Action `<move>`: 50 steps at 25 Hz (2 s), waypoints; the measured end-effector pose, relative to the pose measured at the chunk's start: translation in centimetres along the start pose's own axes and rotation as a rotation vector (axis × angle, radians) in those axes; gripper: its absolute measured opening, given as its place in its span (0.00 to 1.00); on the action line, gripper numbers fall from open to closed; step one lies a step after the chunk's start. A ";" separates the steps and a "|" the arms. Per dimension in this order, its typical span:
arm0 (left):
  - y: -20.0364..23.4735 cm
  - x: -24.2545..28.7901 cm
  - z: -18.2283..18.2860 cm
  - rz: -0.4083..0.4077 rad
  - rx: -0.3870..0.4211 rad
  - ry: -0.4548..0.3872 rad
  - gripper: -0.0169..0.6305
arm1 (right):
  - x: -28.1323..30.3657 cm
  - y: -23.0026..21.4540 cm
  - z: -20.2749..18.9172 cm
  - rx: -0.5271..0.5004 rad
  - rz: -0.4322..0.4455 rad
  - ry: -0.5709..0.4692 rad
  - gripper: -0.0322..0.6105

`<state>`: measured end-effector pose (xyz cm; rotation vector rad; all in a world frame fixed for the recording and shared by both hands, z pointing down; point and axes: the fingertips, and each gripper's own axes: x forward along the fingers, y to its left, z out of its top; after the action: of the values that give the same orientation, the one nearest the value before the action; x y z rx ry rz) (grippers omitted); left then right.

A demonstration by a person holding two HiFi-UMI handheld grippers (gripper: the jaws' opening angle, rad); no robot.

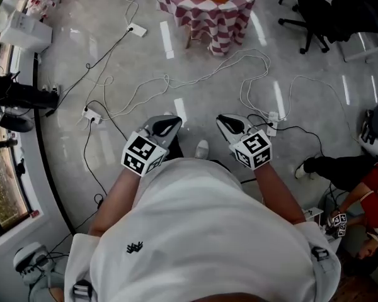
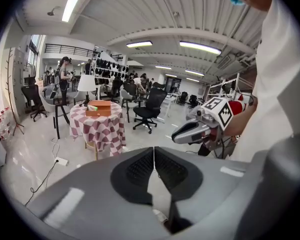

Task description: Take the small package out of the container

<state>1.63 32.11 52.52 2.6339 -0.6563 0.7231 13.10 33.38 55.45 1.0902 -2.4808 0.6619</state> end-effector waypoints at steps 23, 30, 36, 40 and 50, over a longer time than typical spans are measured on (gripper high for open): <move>27.7 5.9 11.9 -0.217 0.070 -0.064 0.12 | 18.9 -16.3 17.4 -0.022 -0.284 0.038 0.15; 33.4 5.7 13.0 -0.125 -0.028 -0.102 0.12 | 23.9 -23.3 21.3 -0.073 -0.301 0.076 0.20; 38.8 6.6 15.1 0.002 -0.085 -0.108 0.12 | 28.3 -31.8 24.5 -0.105 -0.287 0.107 0.20; 41.6 8.0 17.8 0.085 -0.118 -0.125 0.12 | 31.6 -37.6 26.4 -0.122 -0.267 0.135 0.22; 45.5 11.2 21.9 0.229 -0.167 -0.118 0.12 | 40.7 -47.1 28.1 -0.140 -0.198 0.228 0.26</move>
<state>-4.39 -19.18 49.38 2.4868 -1.0182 0.5492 18.94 -34.03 64.89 1.1213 -2.1581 0.5139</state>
